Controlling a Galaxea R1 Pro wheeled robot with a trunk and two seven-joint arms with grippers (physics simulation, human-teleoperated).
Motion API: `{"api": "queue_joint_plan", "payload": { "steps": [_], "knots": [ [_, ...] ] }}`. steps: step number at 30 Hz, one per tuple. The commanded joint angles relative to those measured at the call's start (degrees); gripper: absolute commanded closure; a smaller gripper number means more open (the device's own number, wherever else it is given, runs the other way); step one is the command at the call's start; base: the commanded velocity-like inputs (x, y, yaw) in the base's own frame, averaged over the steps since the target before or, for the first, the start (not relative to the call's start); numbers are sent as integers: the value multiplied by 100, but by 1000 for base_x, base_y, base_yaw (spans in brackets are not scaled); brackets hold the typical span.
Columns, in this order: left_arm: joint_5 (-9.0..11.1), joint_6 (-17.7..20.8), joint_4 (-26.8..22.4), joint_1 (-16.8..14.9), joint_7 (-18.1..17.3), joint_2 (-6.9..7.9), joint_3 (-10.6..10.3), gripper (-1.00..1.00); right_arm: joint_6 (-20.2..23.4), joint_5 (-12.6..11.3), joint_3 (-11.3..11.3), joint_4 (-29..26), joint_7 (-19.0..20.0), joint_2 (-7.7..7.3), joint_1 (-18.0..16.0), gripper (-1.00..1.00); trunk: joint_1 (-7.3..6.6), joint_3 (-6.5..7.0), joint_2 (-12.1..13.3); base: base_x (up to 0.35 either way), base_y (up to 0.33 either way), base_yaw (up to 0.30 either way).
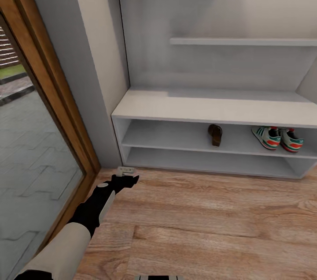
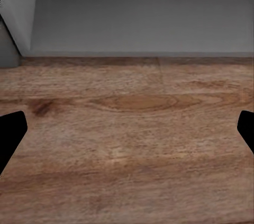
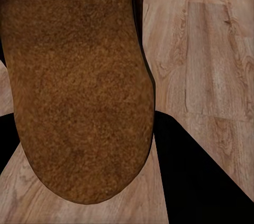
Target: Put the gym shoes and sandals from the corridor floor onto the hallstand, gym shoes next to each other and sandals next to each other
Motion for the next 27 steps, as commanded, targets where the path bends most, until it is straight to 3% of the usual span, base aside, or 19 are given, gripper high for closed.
{"api": "queue_joint_plan", "payload": {
  "steps": [1, 4, 6, 9, 11, 12, 14, 18, 22, 27],
  "knots": [
    [21, 12, -8, -1, -46, 12, 0, -100, 28, 9, -3, -5, 7, -1, -6, 100, -1, -5, -2, 0, 0, 0],
    [29, -167, 1, 4, -323, 58, 0, -100, 28, 9, -3, -5, 7, -1, -6, 100, -1, -5, -2, 0, 0, 0],
    [42, -393, 8, 6, -685, 102, 0, -100, 28, 9, -3, -4, 9, -1, -6, 100, -1, -5, -2, 0, 0, 0],
    [58, -873, 58, 17, -1550, 205, 0, -100, 28, 9, -3, 5, 10, -1, -6, 100, -1, -5, -2, 0, 0, 0],
    [60, -1083, 102, 20, -1942, 267, 0, -100, 28, 9, -3, 8, 12, -1, -6, 100, -1, -5, -2, 0, 0, 0],
    [62, -1303, 161, 22, -2335, 322, 0, -100, 28, 9, -3, 9, 13, -1, -6, 100, -1, -5, -2, 0, 0, 0],
    [64, -1523, 234, 23, -2713, 370, 0, -100, 28, 9, -3, 10, 14, -1, -6, 100, -1, -5, -2, 0, 0, 0],
    [67, -2163, 565, 25, -3912, 502, 43, -100, 28, 9, -3, 12, 16, -1, -6, 100, -1, -5, -2, 0, 0, 0],
    [67, -2370, 766, 25, -4840, 570, 180, -100, 28, 7, -3, 12, 22, -1, -6, 100, -1, -5, -2, 0, 0, 0],
    [61, -2435, 830, 25, -5593, 606, 308, -100, 28, 2, -8, 23, 37, -1, -6, 100, -1, -5, -2, 0, 0, 0]
  ]
}}
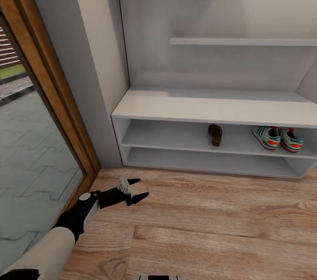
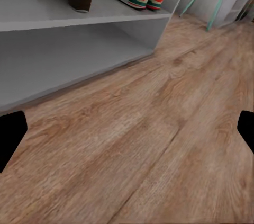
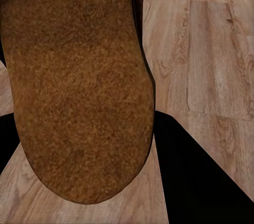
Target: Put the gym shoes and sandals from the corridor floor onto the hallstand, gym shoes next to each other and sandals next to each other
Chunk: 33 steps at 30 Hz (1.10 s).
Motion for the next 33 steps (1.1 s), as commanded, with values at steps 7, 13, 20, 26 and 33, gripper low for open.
{"api": "queue_joint_plan", "payload": {
  "steps": [7, 13, 20, 26, 33],
  "knots": [
    [8, -210, 364, -4, -1002, -3, 37, -100, 28, 10, 17, 343, 27, 27, -6, 100, -1, -5, -2, 0, 0, 0],
    [-23, -260, 411, -4, -1136, -57, 51, -100, 6, 10, 1144, 2000, 0, 329, -6, 100, -1, -5, -2, 0, 0, 0],
    [-18, -262, 379, -4, -1129, -44, 61, -100, 10, -5, 2279, 2494, 42, 1119, -6, 100, -1, -5, -2, 0, 0, 0],
    [-13, -262, 383, -4, -1130, -82, 30, -100, 10, -9, 3410, 2572, 42, 1961, -6, 100, -1, -5, -2, 0, 0, 0],
    [-11, -262, 390, -4, -1138, -119, 33, -100, 13, -34, 5021, 2585, 42, 2536, -11, 100, -1, -5, -2, 0, 0, 0]
  ]
}}
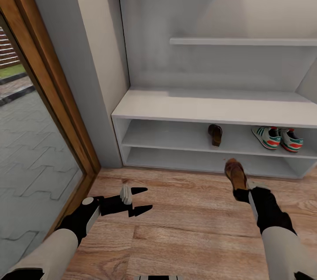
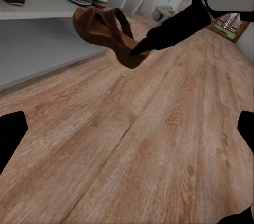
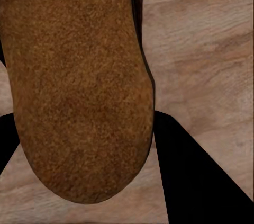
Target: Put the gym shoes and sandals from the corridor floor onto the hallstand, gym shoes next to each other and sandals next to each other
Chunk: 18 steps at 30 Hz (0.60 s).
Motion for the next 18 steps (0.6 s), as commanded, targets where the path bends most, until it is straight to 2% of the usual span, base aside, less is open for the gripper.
{"api": "queue_joint_plan", "payload": {
  "steps": [1, 4, 13, 18],
  "knots": [
    [19, -33, 4, -3, -14, 1, -9, -100, 28, 74, 150, -7, 12, 127, -7, 100, -1, -5, -2, 0, 0, 0],
    [20, -33, 6, -3, -18, -25, -18, -100, 46, 75, 407, -8, -7, 489, -18, 100, -1, -5, -2, 0, 0, 0],
    [20, -33, 6, -3, -18, -61, -23, -100, 142, 66, 461, 54, -37, 645, -24, 100, -1, -5, -2, 0, 0, 0],
    [13, -33, 6, -3, -18, -151, -23, -100, 320, 72, 457, 772, -46, 664, -45, 100, -1, -5, -2, 0, 0, 0]
  ]
}}
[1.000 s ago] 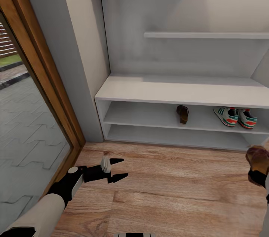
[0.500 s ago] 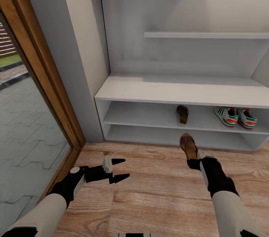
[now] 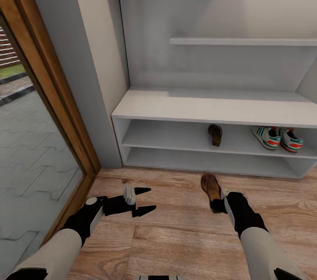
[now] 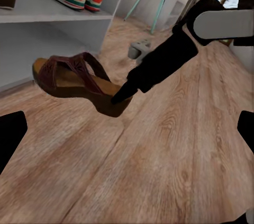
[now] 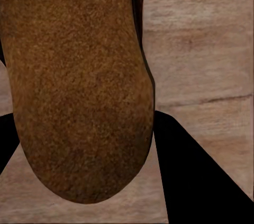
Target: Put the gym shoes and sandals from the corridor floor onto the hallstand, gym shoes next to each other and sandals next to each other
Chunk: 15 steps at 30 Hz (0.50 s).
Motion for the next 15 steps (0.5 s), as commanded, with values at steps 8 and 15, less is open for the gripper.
{"api": "queue_joint_plan", "payload": {
  "steps": [8, 15],
  "knots": [
    [15, -35, 11, -3, -2, -26, -8, -100, 49, 31, -24, 273, -3, 12, -56, 100, -2, -4, -2, 0, 0, 0],
    [8, -35, 15, -3, 0, -43, -8, -100, -24, 30, -23, 241, 2, 17, -63, 100, -2, -4, -2, 0, 0, 0]
  ]
}}
